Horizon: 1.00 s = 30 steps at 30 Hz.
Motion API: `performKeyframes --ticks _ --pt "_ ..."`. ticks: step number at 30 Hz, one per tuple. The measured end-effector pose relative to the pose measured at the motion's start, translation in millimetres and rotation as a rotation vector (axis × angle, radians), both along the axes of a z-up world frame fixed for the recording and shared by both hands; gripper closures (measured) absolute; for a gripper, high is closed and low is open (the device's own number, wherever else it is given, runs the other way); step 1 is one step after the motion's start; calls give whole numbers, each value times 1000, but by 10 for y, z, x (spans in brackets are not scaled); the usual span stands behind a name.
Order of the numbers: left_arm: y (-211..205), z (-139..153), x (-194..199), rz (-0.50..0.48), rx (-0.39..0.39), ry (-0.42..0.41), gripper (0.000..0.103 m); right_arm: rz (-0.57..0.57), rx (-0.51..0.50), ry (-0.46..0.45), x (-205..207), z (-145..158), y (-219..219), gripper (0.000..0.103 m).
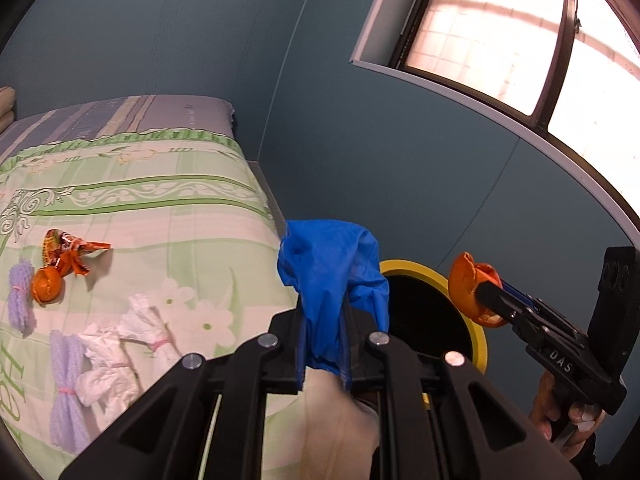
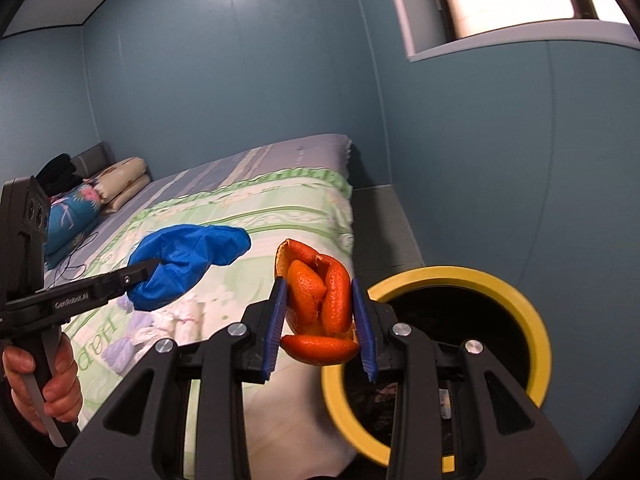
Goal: Collect trash
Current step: 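Carry the blue glove and orange peel over the yellow-rimmed bin with both tools, then open both tools to drop the glove and peel into the bin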
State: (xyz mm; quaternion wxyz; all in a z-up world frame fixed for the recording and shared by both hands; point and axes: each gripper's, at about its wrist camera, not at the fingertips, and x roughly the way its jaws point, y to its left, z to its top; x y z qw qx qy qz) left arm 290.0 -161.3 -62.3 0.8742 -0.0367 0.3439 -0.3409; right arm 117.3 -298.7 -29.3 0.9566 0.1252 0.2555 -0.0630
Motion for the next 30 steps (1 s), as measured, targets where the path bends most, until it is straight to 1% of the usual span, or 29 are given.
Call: performKeyframes --ticks 5,11,22,30 --pt "-279 -37 -28 -47 6 8 92 -49 5 6 -62 -48 -214 72" --pt "-637 -170 -56 -103 23 33 92 -101 25 27 -113 -178 -445 72" --pt "-1219 -508 -30 -179 65 87 92 -173 73 77 -14 -460 -785 72" --pt "-1521 -767 -20 -223 83 129 91 -217 115 111 16 -651 -1003 71"
